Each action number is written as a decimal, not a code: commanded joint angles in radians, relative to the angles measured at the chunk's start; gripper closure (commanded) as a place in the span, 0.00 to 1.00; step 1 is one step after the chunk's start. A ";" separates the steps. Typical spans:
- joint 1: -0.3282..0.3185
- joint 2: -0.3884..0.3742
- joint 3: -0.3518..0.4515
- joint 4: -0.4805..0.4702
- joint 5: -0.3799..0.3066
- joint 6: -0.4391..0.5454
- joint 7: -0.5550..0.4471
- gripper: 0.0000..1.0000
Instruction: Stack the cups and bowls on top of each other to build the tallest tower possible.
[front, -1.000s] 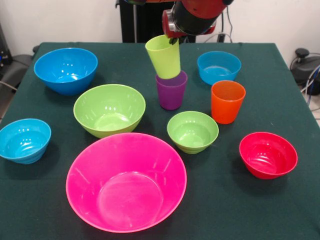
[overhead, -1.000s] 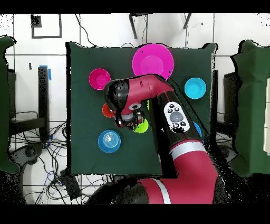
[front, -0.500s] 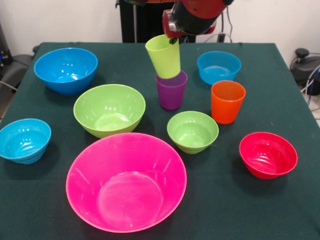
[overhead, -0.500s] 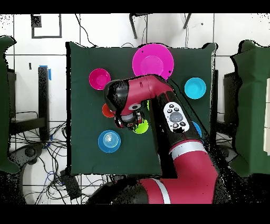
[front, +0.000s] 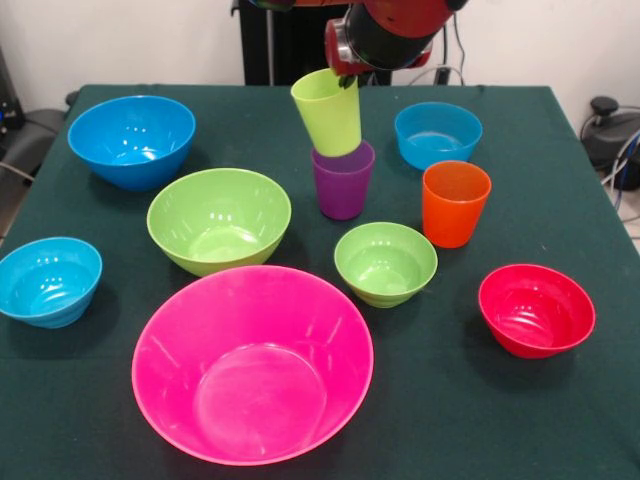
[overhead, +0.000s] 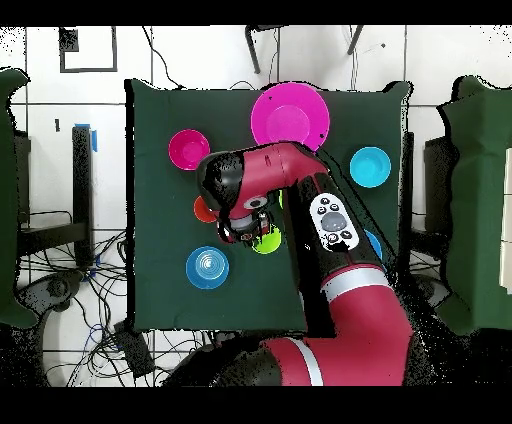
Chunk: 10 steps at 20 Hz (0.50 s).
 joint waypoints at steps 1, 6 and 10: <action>0.009 0.040 0.028 0.013 -0.049 -0.081 -0.092 1.00; 0.013 0.054 0.030 0.005 -0.049 -0.079 -0.093 1.00; 0.018 0.059 0.031 -0.002 -0.049 -0.076 -0.091 1.00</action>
